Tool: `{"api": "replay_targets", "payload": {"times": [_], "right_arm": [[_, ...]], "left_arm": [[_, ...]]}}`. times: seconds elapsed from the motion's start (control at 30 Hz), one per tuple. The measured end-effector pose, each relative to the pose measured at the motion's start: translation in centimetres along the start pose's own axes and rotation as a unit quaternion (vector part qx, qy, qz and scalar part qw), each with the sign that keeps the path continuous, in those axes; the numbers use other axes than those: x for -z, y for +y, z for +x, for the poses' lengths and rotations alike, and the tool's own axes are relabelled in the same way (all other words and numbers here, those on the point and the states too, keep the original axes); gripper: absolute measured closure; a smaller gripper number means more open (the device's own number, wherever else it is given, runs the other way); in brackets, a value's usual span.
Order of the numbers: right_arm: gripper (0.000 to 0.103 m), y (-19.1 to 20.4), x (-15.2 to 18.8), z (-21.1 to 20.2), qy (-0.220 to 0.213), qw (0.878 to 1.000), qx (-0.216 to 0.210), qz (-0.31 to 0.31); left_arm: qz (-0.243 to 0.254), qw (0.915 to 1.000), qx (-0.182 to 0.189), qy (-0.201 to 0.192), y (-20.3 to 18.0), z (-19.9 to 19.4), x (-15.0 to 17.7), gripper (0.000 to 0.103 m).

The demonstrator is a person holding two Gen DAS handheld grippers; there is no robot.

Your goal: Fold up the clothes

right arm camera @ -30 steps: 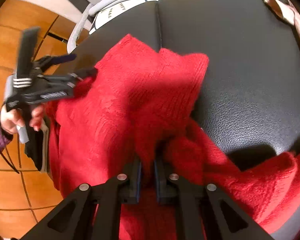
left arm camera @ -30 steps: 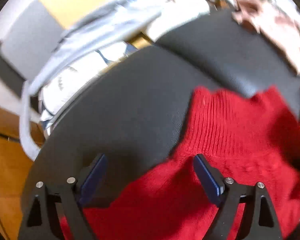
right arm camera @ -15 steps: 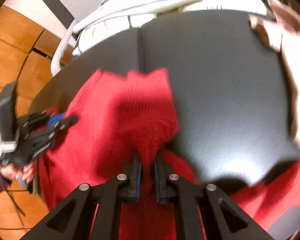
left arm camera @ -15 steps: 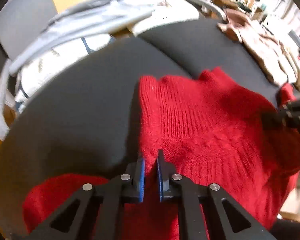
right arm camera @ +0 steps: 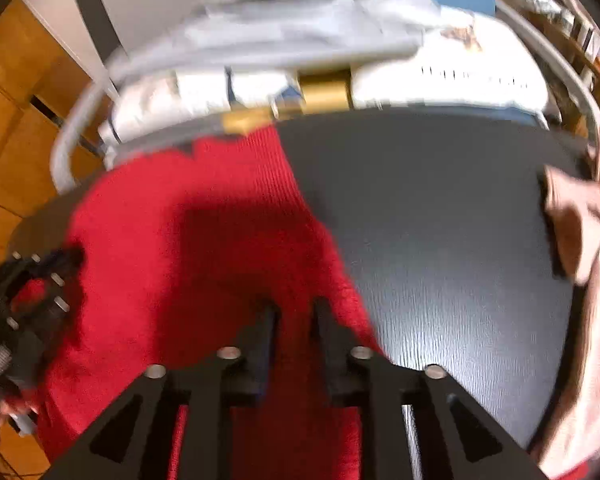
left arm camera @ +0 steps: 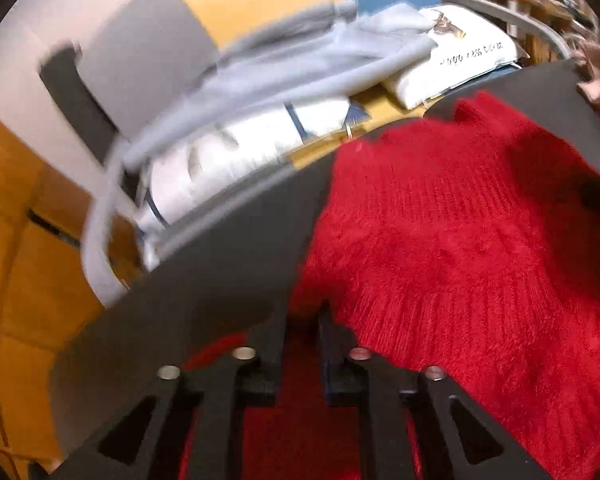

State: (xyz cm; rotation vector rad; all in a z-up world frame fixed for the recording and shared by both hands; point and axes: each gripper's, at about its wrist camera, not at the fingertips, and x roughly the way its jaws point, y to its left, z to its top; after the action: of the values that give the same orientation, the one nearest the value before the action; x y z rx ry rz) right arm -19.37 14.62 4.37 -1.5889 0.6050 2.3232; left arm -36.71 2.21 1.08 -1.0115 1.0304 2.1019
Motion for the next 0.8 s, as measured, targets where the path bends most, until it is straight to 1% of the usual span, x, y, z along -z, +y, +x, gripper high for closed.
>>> {"api": "replay_targets", "payload": {"times": [0.07, 0.1, 0.13, 0.17, 0.2, 0.23, 0.27, 0.3, 0.33, 0.37, 0.43, 0.5, 0.53, 0.57, 0.6, 0.67, 0.7, 0.77, 0.8], "right_arm": [[0.074, -0.5, 0.2, -2.0, -0.013, 1.000, 0.026, 0.002], [0.074, -1.2, 0.6, -3.6, -0.028, 0.999, 0.025, 0.016], [0.074, -2.2, 1.3, -5.5, -0.046, 0.998, 0.017, 0.038], [0.074, -3.7, 2.5, -7.4, -0.060, 0.996, 0.007, 0.070], [0.074, -5.2, 3.8, -8.9, -0.069, 0.993, 0.002, 0.101], [0.073, -7.1, 5.5, -10.4, -0.072, 0.989, 0.001, 0.132], [0.073, -9.2, 7.4, -11.7, -0.069, 0.985, 0.006, 0.160], [0.073, -11.1, 9.6, -12.9, -0.057, 0.981, 0.023, 0.181], [0.073, -12.9, 12.0, -13.9, -0.041, 0.978, 0.049, 0.201], [0.073, -14.5, 14.2, -14.7, -0.026, 0.973, 0.071, 0.217], [0.073, -17.2, 17.3, -16.0, -0.001, 0.965, 0.099, 0.241], [0.072, -19.5, 20.1, -16.9, 0.019, 0.956, 0.120, 0.267], [0.071, -20.5, 21.0, -17.2, 0.024, 0.949, 0.117, 0.291], [0.071, -21.5, 21.9, -17.4, 0.025, 0.941, 0.104, 0.321], [0.070, -22.4, 22.5, -17.5, 0.018, 0.932, 0.080, 0.352], [0.061, -23.3, 23.0, -17.5, -0.006, 0.911, 0.014, 0.412], [0.059, -23.3, 22.9, -17.1, -0.007, 0.904, -0.006, 0.427], [0.057, -23.1, 22.3, -15.9, 0.009, 0.893, -0.030, 0.449], [0.057, -22.9, 22.0, -15.3, 0.016, 0.887, -0.042, 0.460]], "left_arm": [[0.014, 0.9998, -0.016, 0.003, -0.4, -0.6, 0.0, 0.072], [-0.001, 1.0000, -0.007, 0.000, 0.4, -1.4, 0.0, 0.068], [-0.024, 0.9997, -0.004, -0.004, 0.9, -2.5, 0.7, 0.064], [-0.047, 0.9989, -0.003, -0.008, 1.3, -3.7, 1.6, 0.052], [-0.070, 0.9975, -0.012, -0.010, 1.9, -4.9, 2.8, 0.037], [-0.089, 0.9958, -0.019, -0.011, 2.0, -6.1, 4.5, 0.034], [-0.107, 0.9938, -0.025, -0.013, 2.0, -7.4, 6.3, 0.033], [-0.115, 0.9931, -0.022, -0.008, 1.4, -8.3, 7.9, 0.033], [-0.120, 0.9926, -0.017, -0.002, 0.7, -9.2, 9.4, 0.033], [-0.116, 0.9932, -0.009, 0.007, -0.3, -9.8, 11.0, 0.033], [-0.105, 0.9940, 0.010, 0.028, -2.5, -11.0, 14.2, 0.033], [-0.091, 0.9943, 0.035, 0.044, -4.7, -11.4, 16.0, 0.033], [-0.081, 0.9948, 0.040, 0.048, -5.8, -11.4, 16.3, 0.033], [-0.071, 0.9952, 0.043, 0.051, -6.8, -11.5, 16.5, 0.033], [-0.060, 0.9956, 0.047, 0.055, -7.8, -11.5, 16.7, 0.033], [-0.050, 0.9977, 0.026, 0.039, -9.1, -12.0, 16.5, 0.033], [-0.049, 0.9978, 0.025, 0.037, -9.6, -12.1, 16.1, 0.033], [-0.057, 0.9973, 0.020, 0.043, -10.0, -11.7, 15.5, 0.032], [-0.064, 0.9968, 0.015, 0.045, -9.9, -11.6, 15.4, 0.026]]}}
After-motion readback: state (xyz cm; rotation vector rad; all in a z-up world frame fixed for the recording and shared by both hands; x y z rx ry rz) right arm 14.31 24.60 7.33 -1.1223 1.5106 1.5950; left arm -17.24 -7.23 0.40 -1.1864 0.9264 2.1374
